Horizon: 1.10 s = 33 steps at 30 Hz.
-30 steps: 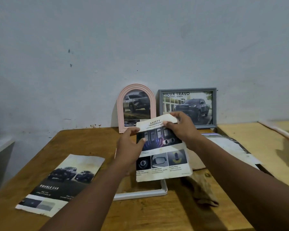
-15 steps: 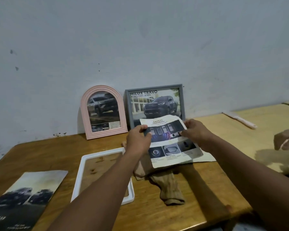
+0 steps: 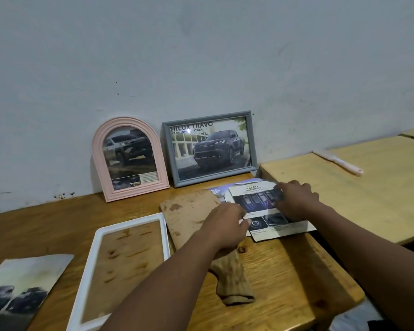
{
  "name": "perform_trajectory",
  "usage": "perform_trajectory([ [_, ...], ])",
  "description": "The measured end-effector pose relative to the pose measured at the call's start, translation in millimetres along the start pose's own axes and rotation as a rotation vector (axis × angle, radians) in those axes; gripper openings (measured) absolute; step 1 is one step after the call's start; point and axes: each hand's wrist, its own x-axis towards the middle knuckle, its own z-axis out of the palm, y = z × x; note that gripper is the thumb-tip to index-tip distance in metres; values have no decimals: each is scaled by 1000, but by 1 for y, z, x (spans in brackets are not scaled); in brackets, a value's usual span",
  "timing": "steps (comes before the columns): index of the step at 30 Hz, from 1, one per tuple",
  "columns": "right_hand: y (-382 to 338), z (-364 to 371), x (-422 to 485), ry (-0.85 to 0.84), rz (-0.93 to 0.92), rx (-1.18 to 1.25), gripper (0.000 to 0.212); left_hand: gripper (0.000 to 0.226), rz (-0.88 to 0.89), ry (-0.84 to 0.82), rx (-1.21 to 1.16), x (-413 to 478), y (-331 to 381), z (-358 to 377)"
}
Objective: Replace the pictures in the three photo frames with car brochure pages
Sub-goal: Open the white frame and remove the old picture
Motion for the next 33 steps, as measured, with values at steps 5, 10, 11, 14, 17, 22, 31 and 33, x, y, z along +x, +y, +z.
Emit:
perform_trajectory([
  [5, -12, 19, -9, -65, -106, 4, 33, 33, 37, 42, 46, -5, -5, 4],
  [10, -37, 18, -19, -61, -139, -79, 38, 35, 17, 88, 37, -18, -11, -16],
  [11, -45, 17, -21, -34, -141, -93, 43, 37, 4, 104, 31, -23, -12, -22],
  [14, -79, 10, -25, 8, -211, -7, 44, 39, -53, 155, 17, -43, -24, -46],
  [17, -135, 12, -34, -58, -357, 129, 36, 40, -159, 205, 17, -74, -49, -77],
  [22, -250, 35, -80, -106, -543, 244, 29, 40, -413, 324, 27, -155, -110, -127],
  [31, -384, 104, -176, -299, -807, 160, 41, 48, -833, 432, 146, -317, -230, -163],
  [33, -394, 111, -188, -282, -801, 80, 52, 36, -896, 418, 186, -337, -243, -160],
])
